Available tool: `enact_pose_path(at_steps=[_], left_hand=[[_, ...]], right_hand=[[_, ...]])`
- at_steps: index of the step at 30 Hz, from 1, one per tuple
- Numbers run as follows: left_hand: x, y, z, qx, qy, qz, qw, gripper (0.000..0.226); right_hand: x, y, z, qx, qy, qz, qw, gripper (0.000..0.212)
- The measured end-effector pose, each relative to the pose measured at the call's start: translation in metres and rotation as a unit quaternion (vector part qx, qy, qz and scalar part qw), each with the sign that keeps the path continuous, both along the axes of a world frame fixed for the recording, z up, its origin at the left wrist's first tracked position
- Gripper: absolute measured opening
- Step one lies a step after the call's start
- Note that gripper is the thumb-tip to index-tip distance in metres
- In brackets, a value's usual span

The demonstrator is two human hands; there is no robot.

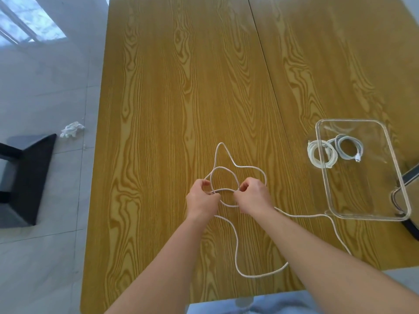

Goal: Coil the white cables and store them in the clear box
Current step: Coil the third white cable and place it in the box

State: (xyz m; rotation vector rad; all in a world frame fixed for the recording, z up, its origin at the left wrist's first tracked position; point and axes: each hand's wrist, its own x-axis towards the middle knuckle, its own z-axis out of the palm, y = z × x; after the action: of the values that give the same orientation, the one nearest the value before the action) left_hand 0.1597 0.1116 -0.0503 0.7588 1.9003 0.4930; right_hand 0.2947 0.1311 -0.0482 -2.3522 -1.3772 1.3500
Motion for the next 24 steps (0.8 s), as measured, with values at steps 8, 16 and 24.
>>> enact_pose_path(at_steps=[8, 16, 24], left_hand=[[-0.017, -0.013, 0.014, 0.039, -0.101, 0.014, 0.994, 0.004], [-0.035, -0.026, 0.041, 0.131, -0.102, -0.001, 0.986, 0.004], [-0.051, -0.025, 0.09, 0.233, -0.12, -0.021, 0.965, 0.011]], right_hand=[[0.014, -0.013, 0.031, 0.092, 0.112, -0.014, 0.989, 0.01], [0.012, -0.019, 0.092, 0.188, 0.217, -0.039, 0.957, 0.009], [-0.003, -0.017, 0.137, 0.268, 0.263, -0.027, 0.927, 0.02]])
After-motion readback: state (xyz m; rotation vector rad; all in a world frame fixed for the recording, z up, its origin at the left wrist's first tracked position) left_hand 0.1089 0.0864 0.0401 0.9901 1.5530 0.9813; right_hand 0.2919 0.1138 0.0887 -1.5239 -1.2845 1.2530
